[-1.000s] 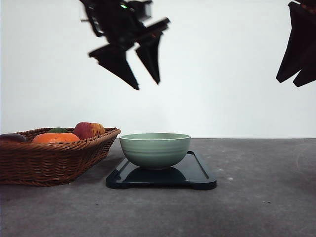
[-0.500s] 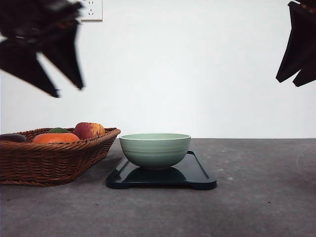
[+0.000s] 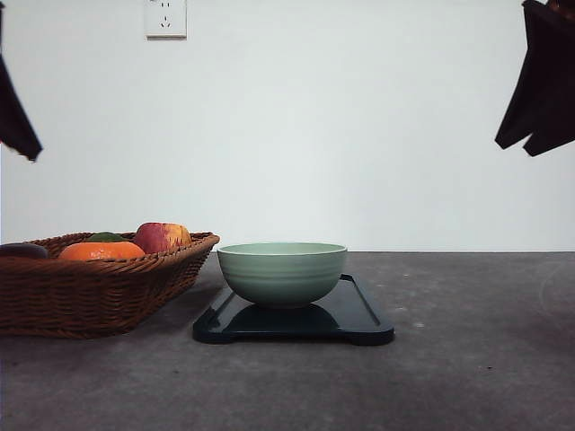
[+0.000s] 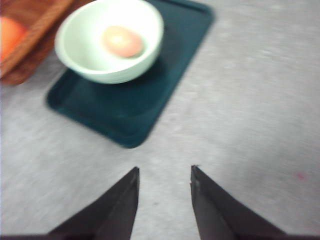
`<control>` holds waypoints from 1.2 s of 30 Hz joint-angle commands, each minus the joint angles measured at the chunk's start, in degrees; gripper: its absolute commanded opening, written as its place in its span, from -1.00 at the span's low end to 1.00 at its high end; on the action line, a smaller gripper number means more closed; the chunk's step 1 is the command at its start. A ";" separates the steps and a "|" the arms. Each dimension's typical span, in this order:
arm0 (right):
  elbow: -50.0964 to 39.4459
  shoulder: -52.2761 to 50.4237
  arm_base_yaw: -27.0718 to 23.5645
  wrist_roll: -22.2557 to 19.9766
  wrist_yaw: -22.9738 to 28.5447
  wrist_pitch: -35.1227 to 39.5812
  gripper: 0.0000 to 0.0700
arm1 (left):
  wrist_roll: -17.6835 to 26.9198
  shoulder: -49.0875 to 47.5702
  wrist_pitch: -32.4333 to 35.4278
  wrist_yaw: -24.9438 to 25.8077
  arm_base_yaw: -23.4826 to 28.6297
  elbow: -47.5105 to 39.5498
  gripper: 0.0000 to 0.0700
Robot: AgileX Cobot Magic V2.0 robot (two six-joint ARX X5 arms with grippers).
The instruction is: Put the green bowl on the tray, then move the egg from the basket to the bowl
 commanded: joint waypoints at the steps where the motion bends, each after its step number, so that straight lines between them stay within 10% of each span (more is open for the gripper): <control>1: 0.15 0.22 0.37 -1.94 -1.58 0.41 -0.42 | -0.56 -0.28 -0.08 0.07 -0.15 0.35 0.00; 4: 0.15 0.20 0.35 -1.89 -3.22 0.51 -0.39 | -0.54 -1.20 -1.94 0.09 -0.15 0.35 -0.01; 6: 0.15 0.20 0.35 -1.86 -3.20 0.30 -0.94 | -0.32 -1.57 -2.51 0.09 -0.15 0.35 -0.65; 9: 0.15 0.22 0.37 -1.88 -2.98 1.36 -0.95 | -0.57 -1.61 -3.10 0.11 -0.19 0.41 -0.99; 27: 0.15 0.00 0.31 -1.90 -2.89 1.46 -0.96 | 0.66 -3.57 -2.95 0.07 0.58 0.37 -1.00; 36: 0.15 0.00 0.31 -1.90 -2.89 1.46 -0.96 | 3.83 -20.64 6.55 0.07 14.02 -7.91 -1.00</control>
